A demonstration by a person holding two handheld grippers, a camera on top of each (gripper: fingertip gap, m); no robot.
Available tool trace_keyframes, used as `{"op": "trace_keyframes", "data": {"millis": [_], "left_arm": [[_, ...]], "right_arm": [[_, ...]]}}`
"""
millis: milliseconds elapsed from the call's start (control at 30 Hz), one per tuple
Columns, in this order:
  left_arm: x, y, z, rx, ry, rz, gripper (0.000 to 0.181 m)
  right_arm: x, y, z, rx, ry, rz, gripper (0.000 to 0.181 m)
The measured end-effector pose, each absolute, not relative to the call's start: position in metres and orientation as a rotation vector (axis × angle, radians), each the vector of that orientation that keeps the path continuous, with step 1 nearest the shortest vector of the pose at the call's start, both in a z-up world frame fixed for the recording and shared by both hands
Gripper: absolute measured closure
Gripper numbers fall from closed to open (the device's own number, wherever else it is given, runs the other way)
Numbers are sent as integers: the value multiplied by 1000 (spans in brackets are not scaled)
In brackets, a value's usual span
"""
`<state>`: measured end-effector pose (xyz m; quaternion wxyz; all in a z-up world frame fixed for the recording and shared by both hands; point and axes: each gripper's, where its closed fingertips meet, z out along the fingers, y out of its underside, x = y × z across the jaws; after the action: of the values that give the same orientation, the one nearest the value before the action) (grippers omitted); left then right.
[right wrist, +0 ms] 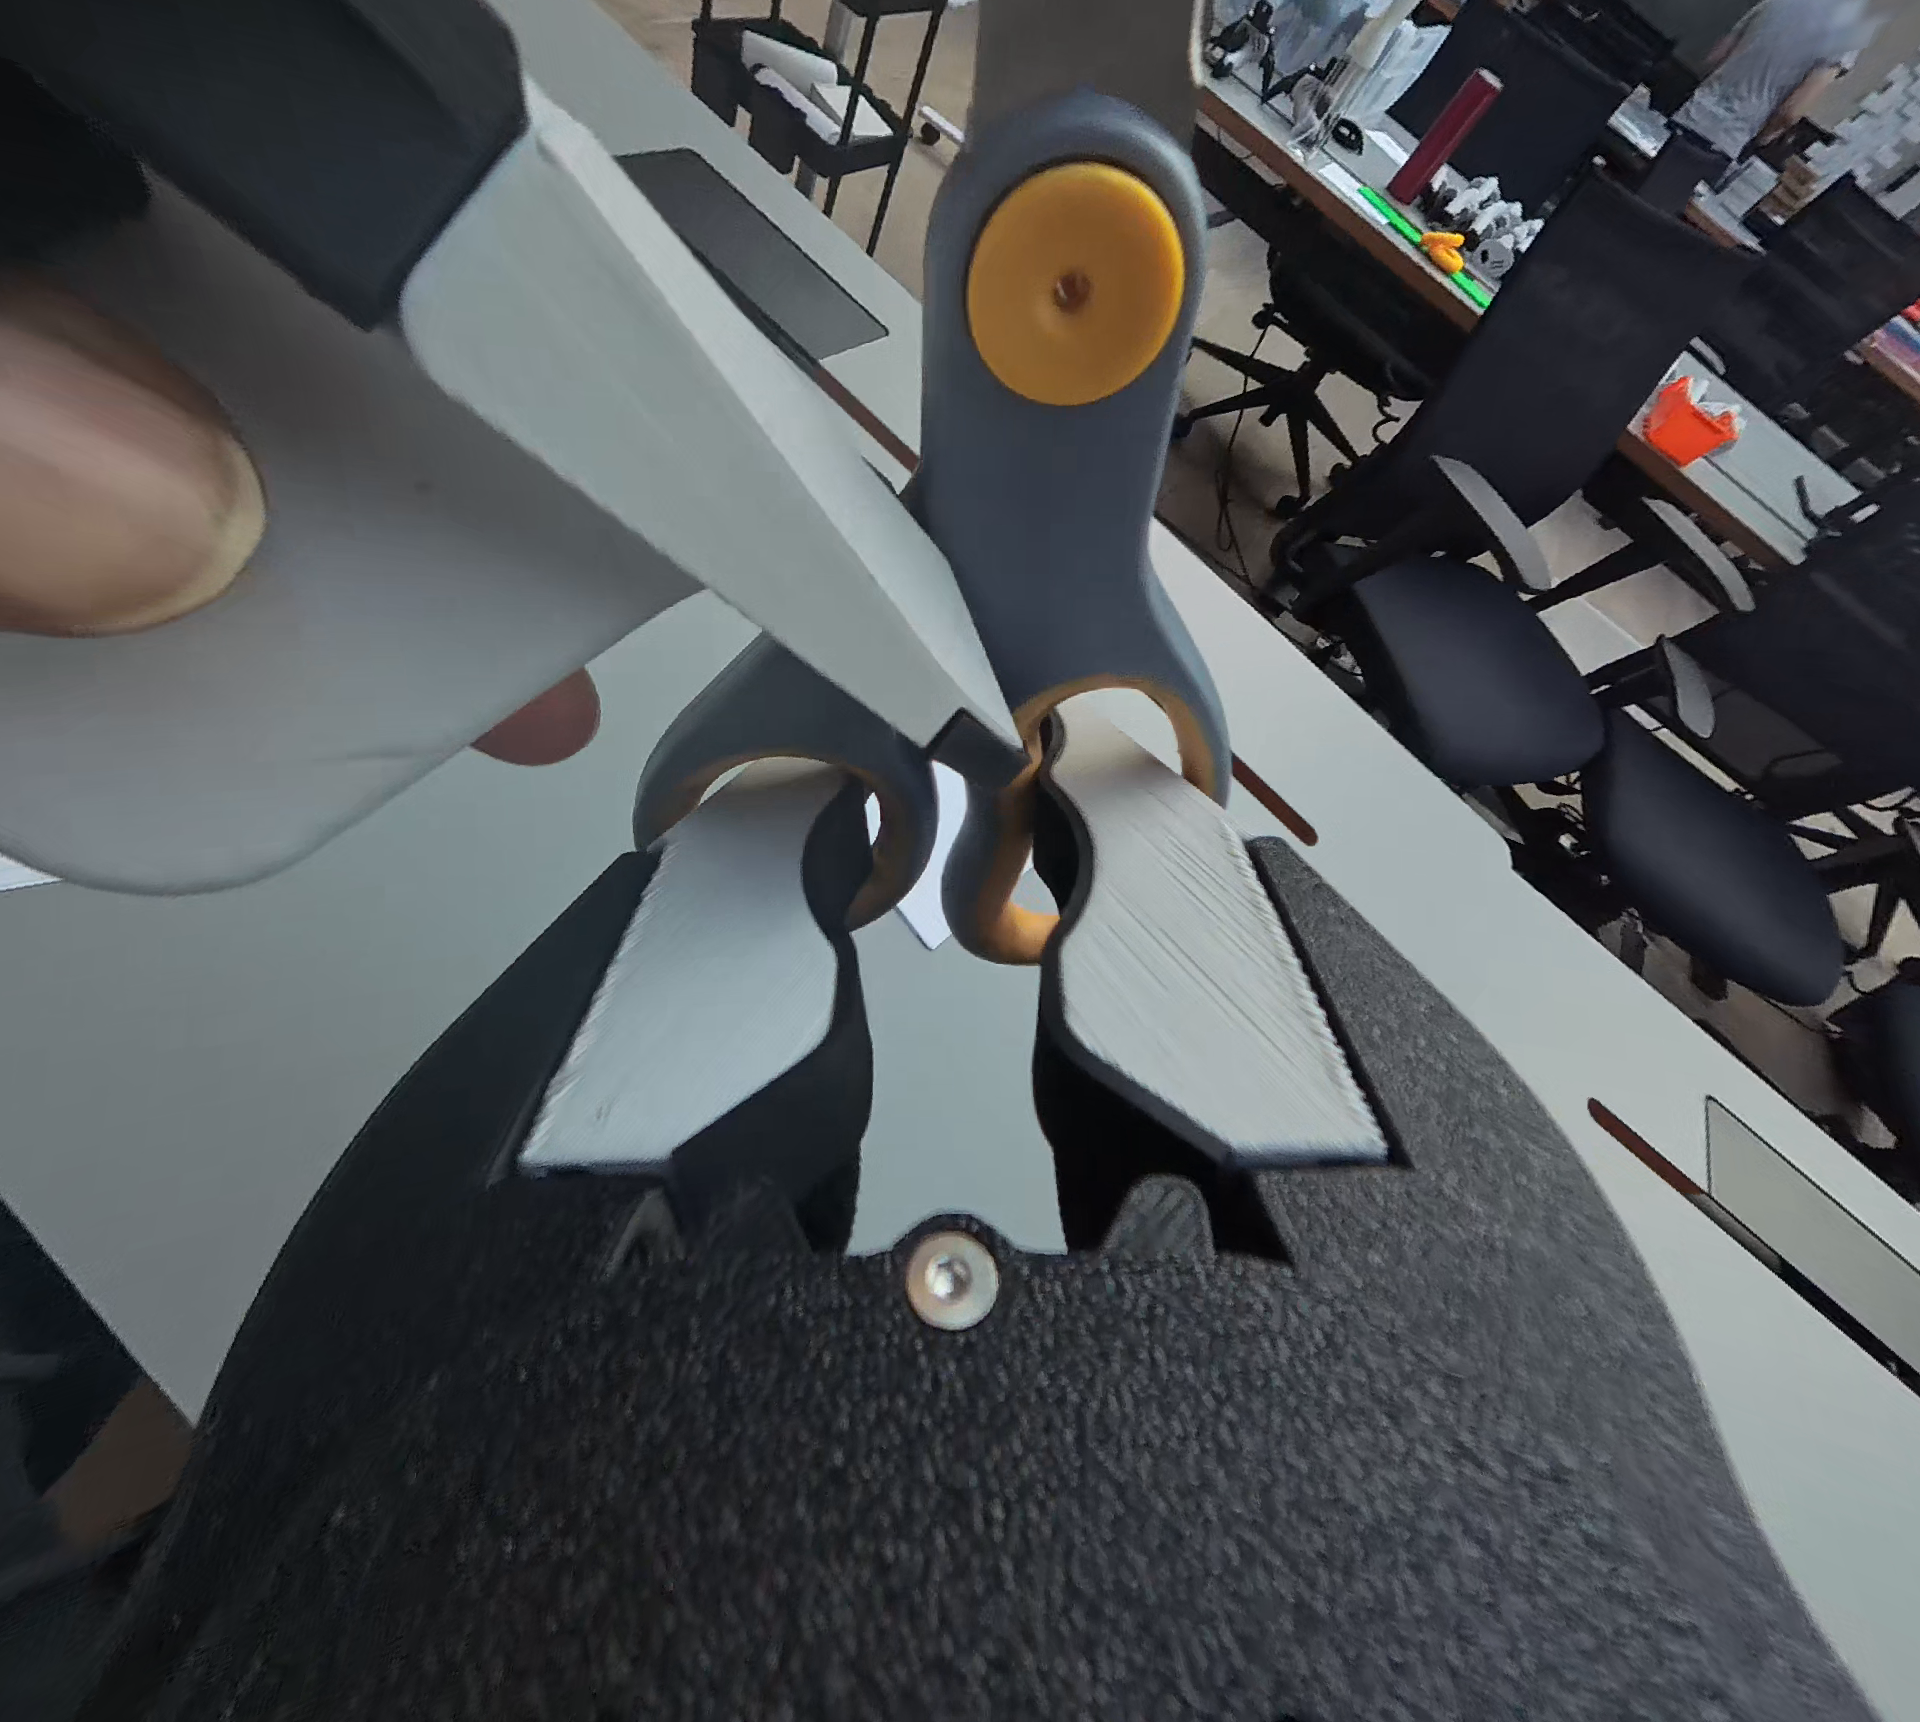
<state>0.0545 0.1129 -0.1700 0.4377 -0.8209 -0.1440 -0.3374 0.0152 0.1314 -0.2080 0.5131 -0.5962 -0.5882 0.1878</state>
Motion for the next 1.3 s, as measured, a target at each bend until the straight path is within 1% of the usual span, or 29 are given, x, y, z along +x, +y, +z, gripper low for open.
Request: {"op": "trace_keyframes", "data": {"millis": [67,167,333,433,500,567,633,733,833,900,967,1100,1133,1200,1300], "left_arm": [[51,112,-172,-2108,-292,-767,161],[39,106,-178,-2202,-192,-665,164],[30,101,-190,-2231,-261,-775,165],[28,100,-197,-2185,-409,-907,165],[24,99,-199,-2130,-521,-1019,166],[20,97,-201,-2079,-609,-1112,168],[13,95,-203,-2057,-647,-1131,167],[7,94,-198,-2033,-650,-1128,166],[9,94,-183,-1995,-623,-1169,166],[12,94,-174,-1990,-567,-1158,165],[16,93,-164,-2001,-462,-1129,161],[16,90,-138,-1943,-321,-1111,151],[13,87,-133,-1934,-300,-1091,150],[9,80,-136,-1991,-219,-986,151],[12,79,-144,-2070,-88,-810,145]], "right_arm": [[11,128,-219,-1490,-1503,470,158],[9,119,-235,-1517,-1702,436,158],[13,109,-257,-1542,-1973,374,158],[14,106,-266,-1567,-2060,362,157],[7,104,-270,-1554,-2035,391,155],[-4,101,-272,-1581,-1948,459,150],[-17,104,-271,-1559,-1828,464,148],[-35,100,-256,-1541,-1553,688,148],[-40,102,-232,-1449,-1353,804,149],[-39,100,-219,-1385,-1297,891,154],[-37,98,-208,-1343,-1272,976,159],[-37,95,-189,-1311,-1256,1100,159],[-36,94,-189,-1321,-1282,1109,159],[-35,96,-189,-1309,-1336,1044,159],[-37,87,-199,-1318,-1480,994,156]]}}
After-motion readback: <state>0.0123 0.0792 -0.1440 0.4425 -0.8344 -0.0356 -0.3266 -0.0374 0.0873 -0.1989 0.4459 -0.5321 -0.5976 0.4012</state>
